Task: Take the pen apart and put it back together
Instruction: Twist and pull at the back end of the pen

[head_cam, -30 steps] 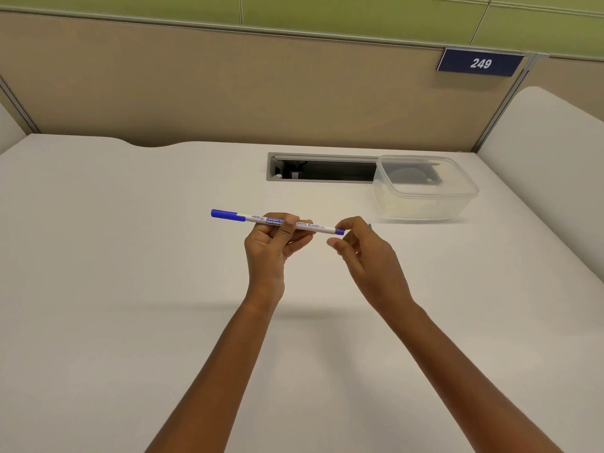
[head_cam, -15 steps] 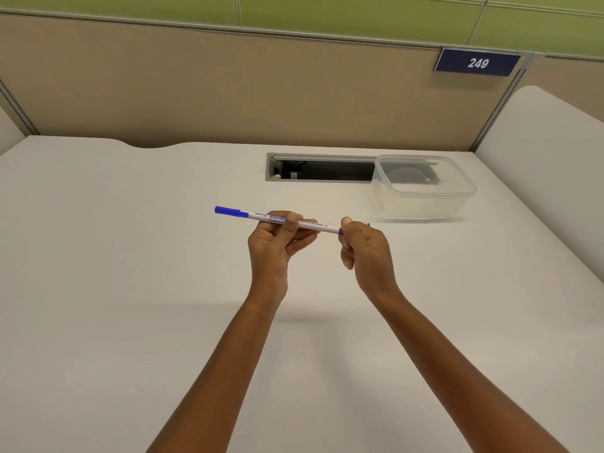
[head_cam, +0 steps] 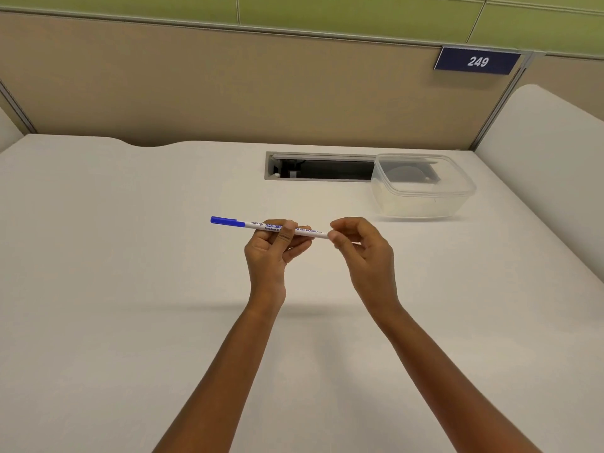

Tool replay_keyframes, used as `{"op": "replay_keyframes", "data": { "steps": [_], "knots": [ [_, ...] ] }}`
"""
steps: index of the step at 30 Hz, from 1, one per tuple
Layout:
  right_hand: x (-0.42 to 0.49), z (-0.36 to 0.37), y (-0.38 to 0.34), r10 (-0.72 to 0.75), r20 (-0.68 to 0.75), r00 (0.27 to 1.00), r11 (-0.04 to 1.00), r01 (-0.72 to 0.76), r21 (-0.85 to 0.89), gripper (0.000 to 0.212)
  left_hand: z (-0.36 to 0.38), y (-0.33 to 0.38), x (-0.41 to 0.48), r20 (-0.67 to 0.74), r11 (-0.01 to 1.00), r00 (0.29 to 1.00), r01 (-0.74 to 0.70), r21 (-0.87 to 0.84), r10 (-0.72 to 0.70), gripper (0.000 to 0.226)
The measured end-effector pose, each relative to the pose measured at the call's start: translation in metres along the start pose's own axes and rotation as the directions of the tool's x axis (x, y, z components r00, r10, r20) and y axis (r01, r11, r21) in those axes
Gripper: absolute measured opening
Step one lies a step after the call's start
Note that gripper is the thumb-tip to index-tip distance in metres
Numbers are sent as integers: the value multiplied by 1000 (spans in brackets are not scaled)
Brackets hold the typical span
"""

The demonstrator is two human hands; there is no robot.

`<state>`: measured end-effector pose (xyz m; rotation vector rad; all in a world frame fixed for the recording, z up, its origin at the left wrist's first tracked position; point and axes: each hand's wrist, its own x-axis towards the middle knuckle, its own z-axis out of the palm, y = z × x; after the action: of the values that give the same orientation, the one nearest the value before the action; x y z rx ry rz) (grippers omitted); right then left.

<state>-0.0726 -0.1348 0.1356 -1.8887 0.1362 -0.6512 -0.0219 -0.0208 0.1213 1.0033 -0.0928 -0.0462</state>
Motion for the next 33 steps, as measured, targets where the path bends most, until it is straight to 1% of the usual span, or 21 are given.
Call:
{"op": "replay_keyframes", "data": {
  "steps": [2,3,6,13,18,20,22,25,26,31,33],
  "knots": [
    [-2,1,4,-93,-34,995,994,91,-56,13,0,0,0,-7,1000,1000,6,-13,-6,16],
    [-3,2,5,-117,-46,992,991,114,-71,14,0,0,0,-12,1000,1000,8,-16,-9,16],
    [-4,3,9,-146,-95,985,988,140,-63,15,0,0,0,-19,1000,1000,18,-25,-19,16],
    [-2,7,9,-278,-201,939,960,265,-91,12,5,2,-2,-25,992,998,55,-115,-58,16],
    [4,5,10,-330,-198,923,943,312,-113,10,8,3,-2,-24,990,998,54,-132,-58,16],
    [5,5,9,-295,-181,938,955,284,-85,9,7,3,-2,-26,990,998,52,-133,-56,16],
    [5,5,6,-193,-162,968,981,194,-6,11,5,4,-2,-21,993,999,40,-114,-43,16],
    [4,5,2,-35,-117,993,993,48,106,22,4,5,-1,11,999,1000,-7,-47,7,18],
    [4,5,1,5,-104,995,990,10,142,24,3,5,-1,21,999,999,-27,-19,28,18],
    [9,3,-7,179,-47,983,945,-159,286,17,2,8,2,66,989,992,-117,91,111,17],
    [13,0,-10,283,26,959,898,-275,343,14,2,9,2,90,982,987,-143,120,133,19]
  ]
}}
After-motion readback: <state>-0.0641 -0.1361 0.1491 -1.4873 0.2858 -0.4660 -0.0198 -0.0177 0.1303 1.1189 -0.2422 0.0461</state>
